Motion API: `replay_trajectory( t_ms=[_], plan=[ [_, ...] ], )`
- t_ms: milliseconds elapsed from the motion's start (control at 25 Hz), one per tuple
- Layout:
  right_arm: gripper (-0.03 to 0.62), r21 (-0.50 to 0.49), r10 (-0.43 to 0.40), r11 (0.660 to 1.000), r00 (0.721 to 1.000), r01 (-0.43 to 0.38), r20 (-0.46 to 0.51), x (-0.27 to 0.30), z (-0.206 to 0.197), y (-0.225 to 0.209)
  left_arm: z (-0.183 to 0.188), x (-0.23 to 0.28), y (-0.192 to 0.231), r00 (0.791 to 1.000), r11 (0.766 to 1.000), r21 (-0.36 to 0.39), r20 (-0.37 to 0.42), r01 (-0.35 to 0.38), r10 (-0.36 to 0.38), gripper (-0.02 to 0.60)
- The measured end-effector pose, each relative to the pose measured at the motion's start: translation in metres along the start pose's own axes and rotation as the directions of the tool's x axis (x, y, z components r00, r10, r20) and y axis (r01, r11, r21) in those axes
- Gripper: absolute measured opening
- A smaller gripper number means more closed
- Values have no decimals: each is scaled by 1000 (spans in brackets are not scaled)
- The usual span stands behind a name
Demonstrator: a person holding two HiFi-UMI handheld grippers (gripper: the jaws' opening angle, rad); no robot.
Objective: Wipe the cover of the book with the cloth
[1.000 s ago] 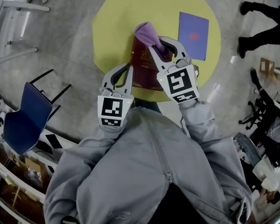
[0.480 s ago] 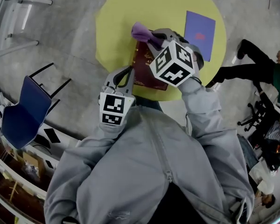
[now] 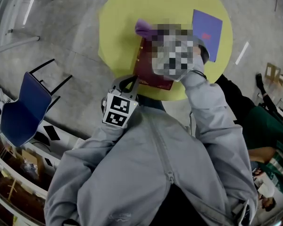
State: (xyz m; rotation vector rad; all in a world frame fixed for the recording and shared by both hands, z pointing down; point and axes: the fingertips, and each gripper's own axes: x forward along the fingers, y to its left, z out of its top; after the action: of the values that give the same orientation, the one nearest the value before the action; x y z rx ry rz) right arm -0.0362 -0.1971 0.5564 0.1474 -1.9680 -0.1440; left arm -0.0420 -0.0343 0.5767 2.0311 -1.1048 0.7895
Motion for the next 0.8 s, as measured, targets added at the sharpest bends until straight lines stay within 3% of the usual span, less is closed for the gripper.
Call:
replay_trajectory(
  t_ms=[360, 800],
  plan=[
    [87, -35, -12, 999, 1000, 12, -19, -5, -11, 0, 1, -1, 1, 1000, 997, -71, 19, 20, -19, 18],
    [87, 22, -36, 999, 994, 39, -100, -26, -69, 2, 2, -2, -2, 999, 996, -87, 14, 32, -31, 18]
  ],
)
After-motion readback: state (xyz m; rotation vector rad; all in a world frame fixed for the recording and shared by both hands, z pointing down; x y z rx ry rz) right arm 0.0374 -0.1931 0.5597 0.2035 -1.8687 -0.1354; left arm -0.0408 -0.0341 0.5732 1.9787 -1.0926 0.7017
